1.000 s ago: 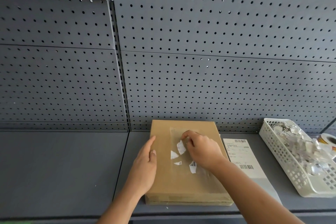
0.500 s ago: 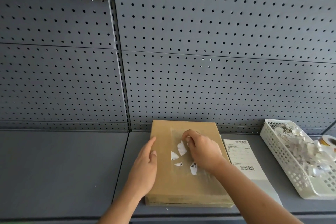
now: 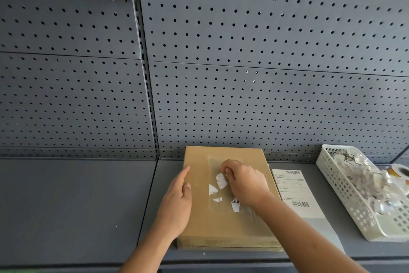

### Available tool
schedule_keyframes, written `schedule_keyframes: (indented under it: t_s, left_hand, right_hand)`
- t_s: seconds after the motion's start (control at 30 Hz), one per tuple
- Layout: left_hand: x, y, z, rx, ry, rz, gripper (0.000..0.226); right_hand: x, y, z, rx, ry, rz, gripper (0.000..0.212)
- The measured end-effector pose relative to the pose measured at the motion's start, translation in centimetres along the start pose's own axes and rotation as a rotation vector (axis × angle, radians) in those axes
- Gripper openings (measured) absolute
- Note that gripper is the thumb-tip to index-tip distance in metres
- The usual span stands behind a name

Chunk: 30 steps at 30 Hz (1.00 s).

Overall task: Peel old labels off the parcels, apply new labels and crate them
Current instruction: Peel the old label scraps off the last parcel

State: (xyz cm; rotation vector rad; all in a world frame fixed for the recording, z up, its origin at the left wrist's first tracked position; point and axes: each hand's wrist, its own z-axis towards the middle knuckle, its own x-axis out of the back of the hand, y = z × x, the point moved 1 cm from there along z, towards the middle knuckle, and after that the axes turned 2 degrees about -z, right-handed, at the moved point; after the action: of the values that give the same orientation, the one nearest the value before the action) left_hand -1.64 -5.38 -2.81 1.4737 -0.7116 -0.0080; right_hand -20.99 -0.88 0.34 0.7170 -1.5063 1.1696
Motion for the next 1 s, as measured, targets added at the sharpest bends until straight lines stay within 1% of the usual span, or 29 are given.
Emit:
schedule_keyframes:
  t_s: [0.07,0.17,0.33,0.5,0.6,0.77,0.93,1.0]
  left_hand:
    - [0.0,0.1,0.0,0.000,-0.002,-0.004,0.047]
    - [0.0,0.1,0.0,-0.001,-0.007,-0.008,0.047]
    - [0.0,0.0,0.0,-0.001,-0.007,-0.004,0.048]
    - [0.0,0.2,0.1,-0.004,-0.011,-0.008,0.048]
    - [0.0,0.1,0.0,-0.001,-0.010,-0.010,0.048]
    - [0.0,0.0,0.1,0.005,-0.005,-0.012,0.047]
    - [-0.1,-0.1,0.1,0.008,-0.004,-0.013,0.047]
    - [-0.1,-0.1,0.1,0.008,-0.004,-0.017,0.047]
  right_hand:
    - [0.0,0.2,-0.1,-0.009,0.006,0.004,0.025]
    - [0.0,0.5,-0.2,-0.042,0.041,0.079,0.026]
    - [-0.1,0.2,-0.3,-0.008,0.019,0.046,0.027]
    - [0.1,0.7,-0.4,-0.049,0.041,0.147,0.023]
    - [-0.3,0.4,-0.6,-0.023,0.036,0.082,0.021]
    - [-0.2,-0.1,-0.9,0.025,0.093,0.020,0.014]
    - [-0.2,-0.7,-0.5,0.030,0.114,-0.045,0.016]
    - [-0.4,-0.9,-0.1,0.020,0.091,-0.077,0.015]
